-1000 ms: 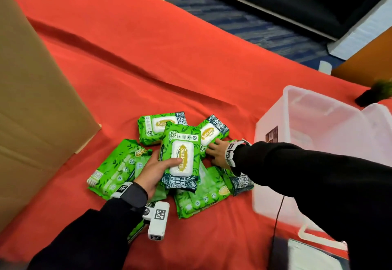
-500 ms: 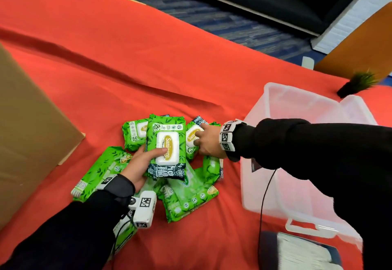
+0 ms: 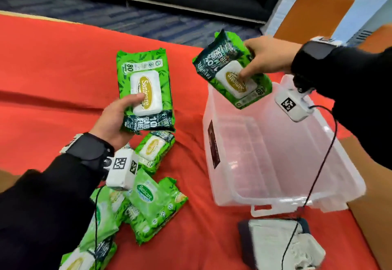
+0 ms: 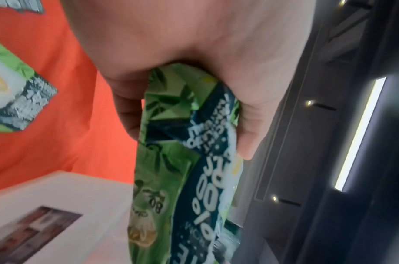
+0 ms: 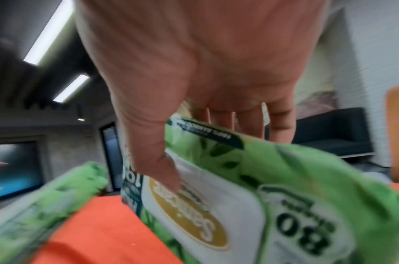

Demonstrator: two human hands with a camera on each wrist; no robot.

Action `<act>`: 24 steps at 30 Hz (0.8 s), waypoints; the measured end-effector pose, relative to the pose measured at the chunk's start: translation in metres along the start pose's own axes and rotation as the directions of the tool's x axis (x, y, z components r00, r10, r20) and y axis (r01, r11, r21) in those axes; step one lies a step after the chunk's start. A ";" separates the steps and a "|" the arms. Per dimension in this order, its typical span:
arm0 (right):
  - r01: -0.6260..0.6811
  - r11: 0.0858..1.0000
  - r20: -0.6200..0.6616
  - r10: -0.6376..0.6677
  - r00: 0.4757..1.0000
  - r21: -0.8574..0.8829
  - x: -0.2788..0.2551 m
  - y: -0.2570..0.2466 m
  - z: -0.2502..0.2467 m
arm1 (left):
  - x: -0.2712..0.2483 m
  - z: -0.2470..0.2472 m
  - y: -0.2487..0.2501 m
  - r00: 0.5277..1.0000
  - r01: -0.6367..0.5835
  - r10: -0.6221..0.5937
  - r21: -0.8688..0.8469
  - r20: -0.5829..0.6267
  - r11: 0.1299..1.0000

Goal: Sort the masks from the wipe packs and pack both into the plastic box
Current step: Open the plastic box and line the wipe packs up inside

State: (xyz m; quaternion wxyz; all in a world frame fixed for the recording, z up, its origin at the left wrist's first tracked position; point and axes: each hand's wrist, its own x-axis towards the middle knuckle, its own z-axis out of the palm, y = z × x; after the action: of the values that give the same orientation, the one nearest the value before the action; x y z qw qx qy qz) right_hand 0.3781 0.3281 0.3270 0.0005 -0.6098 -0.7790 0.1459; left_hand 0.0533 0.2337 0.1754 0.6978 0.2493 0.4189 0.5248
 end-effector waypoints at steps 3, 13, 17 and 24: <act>-0.176 0.968 -0.007 0.178 0.984 -0.176 0.030 0.055 0.030 | 0.008 0.030 -0.012 0.999 0.034 -0.036 0.036 0.036 0.999; -0.208 0.926 0.057 0.237 0.970 -0.315 0.089 0.178 0.166 | 0.033 0.067 -0.049 0.979 -0.113 0.025 0.440 0.201 0.891; -0.209 0.901 0.030 0.238 0.971 -0.380 0.100 0.200 0.207 | 0.044 0.070 -0.062 0.967 -0.157 0.018 0.534 0.256 0.831; -0.373 0.909 -0.280 0.315 0.907 -0.185 0.100 0.209 0.248 | 0.063 0.072 -0.072 0.970 -0.113 -0.028 0.551 0.241 0.827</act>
State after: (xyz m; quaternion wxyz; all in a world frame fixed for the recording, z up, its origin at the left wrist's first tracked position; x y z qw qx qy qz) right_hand 0.5068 0.4112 0.0239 -0.0017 -0.7473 -0.6640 -0.0255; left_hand 0.1579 0.2768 0.1363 0.6270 0.5136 0.4619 0.3603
